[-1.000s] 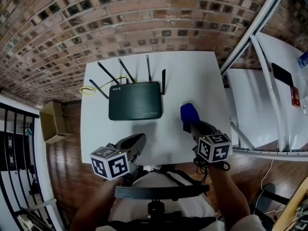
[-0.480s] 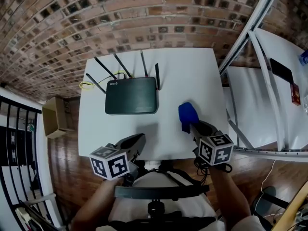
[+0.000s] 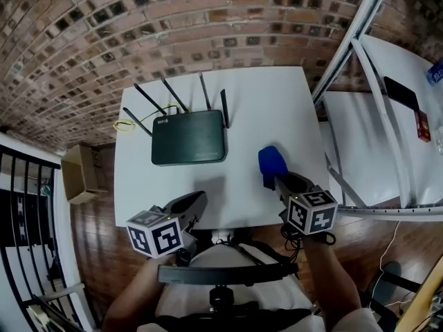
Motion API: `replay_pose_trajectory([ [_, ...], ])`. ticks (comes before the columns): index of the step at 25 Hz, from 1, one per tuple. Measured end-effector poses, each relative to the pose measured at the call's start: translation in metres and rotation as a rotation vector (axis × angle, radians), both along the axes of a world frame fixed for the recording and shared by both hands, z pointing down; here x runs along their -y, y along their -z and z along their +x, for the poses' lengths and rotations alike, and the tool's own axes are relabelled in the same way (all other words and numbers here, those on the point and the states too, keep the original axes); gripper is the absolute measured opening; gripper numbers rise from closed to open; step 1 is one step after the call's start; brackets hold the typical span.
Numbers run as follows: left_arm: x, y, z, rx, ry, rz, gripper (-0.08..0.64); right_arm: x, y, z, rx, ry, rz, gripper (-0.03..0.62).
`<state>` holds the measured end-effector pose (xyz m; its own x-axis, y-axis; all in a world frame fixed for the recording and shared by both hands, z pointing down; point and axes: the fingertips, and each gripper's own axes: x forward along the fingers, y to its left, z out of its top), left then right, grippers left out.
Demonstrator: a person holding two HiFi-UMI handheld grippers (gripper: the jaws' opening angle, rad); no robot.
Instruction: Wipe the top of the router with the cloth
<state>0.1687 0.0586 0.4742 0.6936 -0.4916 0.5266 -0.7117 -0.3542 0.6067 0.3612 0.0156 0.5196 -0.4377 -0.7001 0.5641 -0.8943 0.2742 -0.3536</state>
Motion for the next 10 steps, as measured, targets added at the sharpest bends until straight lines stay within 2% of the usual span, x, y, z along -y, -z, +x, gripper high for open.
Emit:
replay_pose_trajectory([
  [10,0.005,0.002,-0.017,-0.001,0.006,-0.005,0.029,0.004,-0.003,-0.018,-0.011,0.018,-0.021,0.095],
])
